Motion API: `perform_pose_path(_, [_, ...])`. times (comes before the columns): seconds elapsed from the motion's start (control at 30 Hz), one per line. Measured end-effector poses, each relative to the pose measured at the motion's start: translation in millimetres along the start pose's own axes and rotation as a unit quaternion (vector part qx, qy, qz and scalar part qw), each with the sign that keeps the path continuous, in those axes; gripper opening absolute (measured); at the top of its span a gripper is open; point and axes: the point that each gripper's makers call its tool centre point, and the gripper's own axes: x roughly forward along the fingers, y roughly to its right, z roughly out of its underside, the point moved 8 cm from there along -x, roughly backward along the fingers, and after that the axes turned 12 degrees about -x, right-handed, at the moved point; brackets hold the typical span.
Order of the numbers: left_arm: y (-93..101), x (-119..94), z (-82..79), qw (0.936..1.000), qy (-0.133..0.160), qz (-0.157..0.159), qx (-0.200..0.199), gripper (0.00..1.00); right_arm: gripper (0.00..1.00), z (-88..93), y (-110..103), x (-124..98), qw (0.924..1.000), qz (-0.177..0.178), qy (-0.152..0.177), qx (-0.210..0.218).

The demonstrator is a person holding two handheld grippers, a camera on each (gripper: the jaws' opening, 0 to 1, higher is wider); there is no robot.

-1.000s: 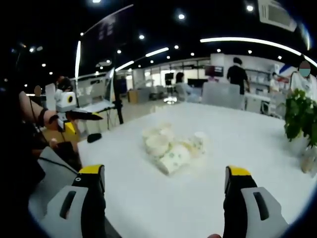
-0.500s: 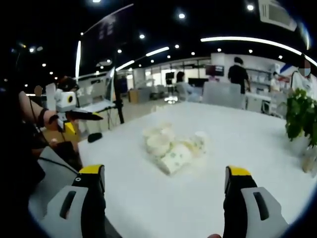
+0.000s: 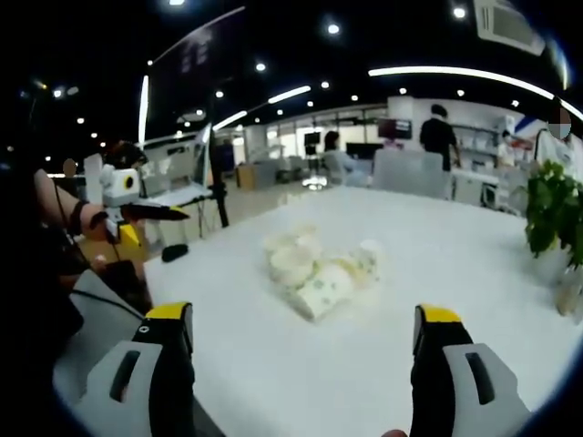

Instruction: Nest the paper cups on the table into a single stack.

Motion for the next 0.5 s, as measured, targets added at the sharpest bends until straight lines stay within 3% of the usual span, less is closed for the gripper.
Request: perform_pose_path(0.5, [0.7, 2.7, -1.8, 1.0, 0.002, 0.005, -0.005, 1.0, 0.99, -0.1, 0.5, 1.2, 1.0, -0.002, 0.0, 0.001])
